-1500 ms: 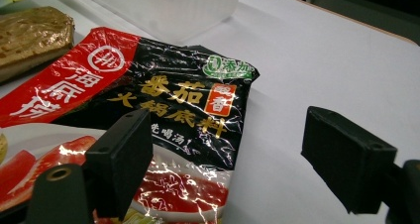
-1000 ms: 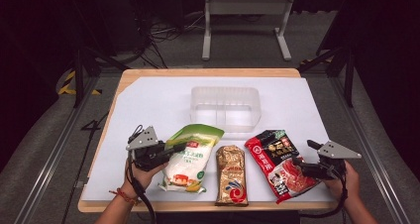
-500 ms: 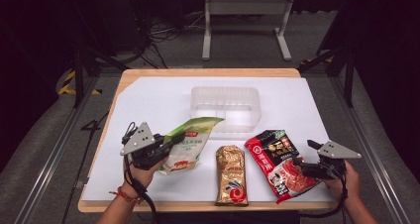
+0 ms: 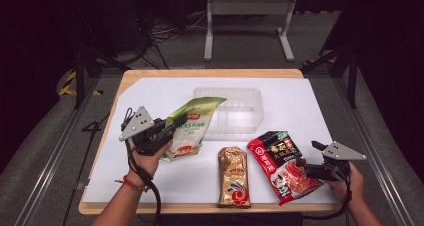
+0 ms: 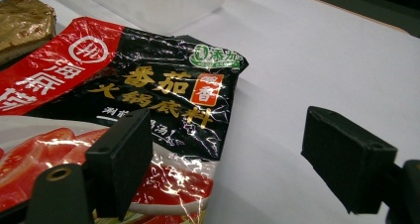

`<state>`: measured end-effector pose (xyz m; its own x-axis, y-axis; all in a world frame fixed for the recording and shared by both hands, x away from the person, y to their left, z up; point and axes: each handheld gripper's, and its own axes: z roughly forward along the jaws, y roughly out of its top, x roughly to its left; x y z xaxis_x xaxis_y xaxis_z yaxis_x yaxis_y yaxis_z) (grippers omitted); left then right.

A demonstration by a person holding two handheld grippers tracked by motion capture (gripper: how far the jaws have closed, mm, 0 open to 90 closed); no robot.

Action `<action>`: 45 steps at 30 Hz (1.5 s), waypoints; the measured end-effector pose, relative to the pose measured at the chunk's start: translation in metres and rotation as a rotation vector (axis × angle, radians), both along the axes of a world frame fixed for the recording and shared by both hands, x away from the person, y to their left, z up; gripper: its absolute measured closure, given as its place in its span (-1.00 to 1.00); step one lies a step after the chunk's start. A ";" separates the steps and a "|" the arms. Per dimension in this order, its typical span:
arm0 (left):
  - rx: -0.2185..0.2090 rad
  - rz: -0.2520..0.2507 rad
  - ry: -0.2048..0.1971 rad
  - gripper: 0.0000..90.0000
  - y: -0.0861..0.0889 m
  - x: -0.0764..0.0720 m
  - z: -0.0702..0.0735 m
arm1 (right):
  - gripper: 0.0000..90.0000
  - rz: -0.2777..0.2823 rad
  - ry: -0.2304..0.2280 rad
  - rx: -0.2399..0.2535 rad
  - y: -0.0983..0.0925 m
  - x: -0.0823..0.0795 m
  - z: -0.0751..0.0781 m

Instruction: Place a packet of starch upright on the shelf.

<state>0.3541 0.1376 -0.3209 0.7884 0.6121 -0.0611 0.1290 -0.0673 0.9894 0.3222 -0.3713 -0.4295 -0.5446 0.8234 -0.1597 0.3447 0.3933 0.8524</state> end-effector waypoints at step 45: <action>-0.082 0.327 0.130 0.99 -0.084 0.146 0.000 | -0.55 -0.001 0.001 0.004 -0.004 0.000 0.000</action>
<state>0.5003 0.0531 -0.3205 0.5339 0.8197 -0.2074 0.2552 0.0776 0.9638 0.3219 -0.3751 -0.4296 -0.5440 0.8245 -0.1560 0.3456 0.3896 0.8537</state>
